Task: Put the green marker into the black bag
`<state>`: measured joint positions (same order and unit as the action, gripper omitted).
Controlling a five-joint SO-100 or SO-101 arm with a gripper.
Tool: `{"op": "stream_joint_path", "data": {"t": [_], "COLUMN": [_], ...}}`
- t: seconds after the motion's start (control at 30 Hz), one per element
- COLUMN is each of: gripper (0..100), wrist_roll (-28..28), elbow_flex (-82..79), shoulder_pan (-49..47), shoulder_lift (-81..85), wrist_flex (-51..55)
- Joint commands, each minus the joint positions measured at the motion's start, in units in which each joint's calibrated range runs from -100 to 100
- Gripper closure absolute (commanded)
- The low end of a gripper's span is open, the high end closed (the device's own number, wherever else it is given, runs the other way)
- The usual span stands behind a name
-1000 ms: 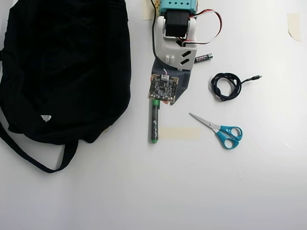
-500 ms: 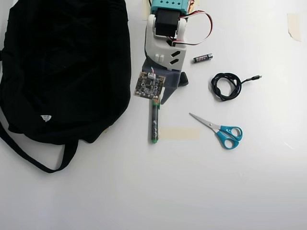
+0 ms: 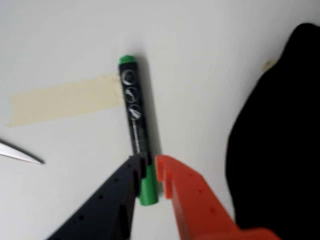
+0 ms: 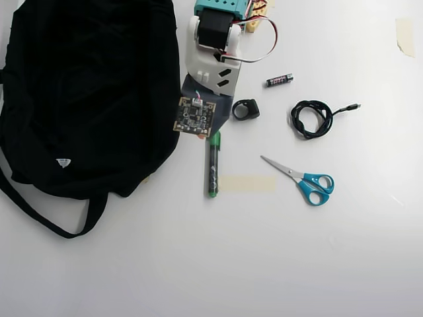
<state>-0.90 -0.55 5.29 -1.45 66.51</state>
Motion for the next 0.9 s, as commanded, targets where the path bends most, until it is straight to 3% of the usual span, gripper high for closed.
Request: {"op": "stream_joint_path", "data": {"t": [0.0,0.87], "gripper": [98,97], "wrist_roll": [-2.24,-5.55], "elbow_flex": [-0.35,-1.34], "shoulder_pan": [-0.2,-0.2], "shoulder_lift": [0.37,-5.02], "wrist_flex": [-0.62,-1.65]}}
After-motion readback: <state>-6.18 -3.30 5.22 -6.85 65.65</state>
